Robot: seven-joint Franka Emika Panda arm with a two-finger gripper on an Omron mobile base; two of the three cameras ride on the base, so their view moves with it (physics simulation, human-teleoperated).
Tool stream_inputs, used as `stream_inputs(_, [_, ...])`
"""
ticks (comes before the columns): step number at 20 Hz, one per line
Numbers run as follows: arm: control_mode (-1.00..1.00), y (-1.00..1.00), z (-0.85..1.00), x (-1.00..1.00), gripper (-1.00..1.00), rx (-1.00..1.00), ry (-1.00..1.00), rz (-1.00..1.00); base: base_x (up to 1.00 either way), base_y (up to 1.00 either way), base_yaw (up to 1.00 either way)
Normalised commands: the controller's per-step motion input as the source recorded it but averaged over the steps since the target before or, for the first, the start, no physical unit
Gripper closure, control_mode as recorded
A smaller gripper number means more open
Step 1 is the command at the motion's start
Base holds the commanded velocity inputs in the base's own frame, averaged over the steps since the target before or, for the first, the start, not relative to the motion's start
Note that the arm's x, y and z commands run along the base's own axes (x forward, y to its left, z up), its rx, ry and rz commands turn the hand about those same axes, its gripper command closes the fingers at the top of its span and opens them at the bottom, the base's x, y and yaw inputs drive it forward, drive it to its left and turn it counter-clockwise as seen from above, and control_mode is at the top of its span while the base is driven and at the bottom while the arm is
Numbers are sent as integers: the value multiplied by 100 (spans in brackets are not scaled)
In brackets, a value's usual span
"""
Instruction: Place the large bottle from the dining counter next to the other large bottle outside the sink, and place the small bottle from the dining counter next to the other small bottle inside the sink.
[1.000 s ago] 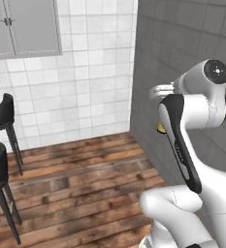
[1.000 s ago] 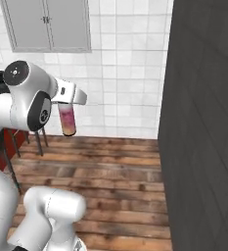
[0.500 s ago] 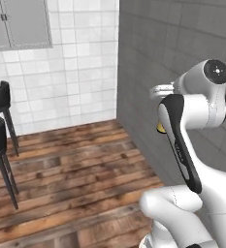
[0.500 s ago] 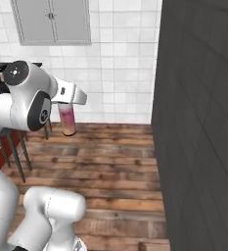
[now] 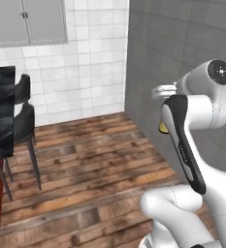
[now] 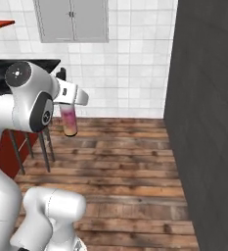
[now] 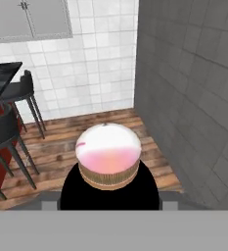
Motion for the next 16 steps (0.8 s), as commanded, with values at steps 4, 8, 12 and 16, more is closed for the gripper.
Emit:
stream_inputs(4, [100,0,0,0,100,0,0,0,-21,100,0])
stream_inputs(8, [100,0,0,0,100,0,0,0,-31,100,0])
stream_inputs(12, [100,0,0,0,100,0,0,0,-23,100,0])
stream_inputs(16, [100,0,0,0,100,0,0,0,-9,100,0])
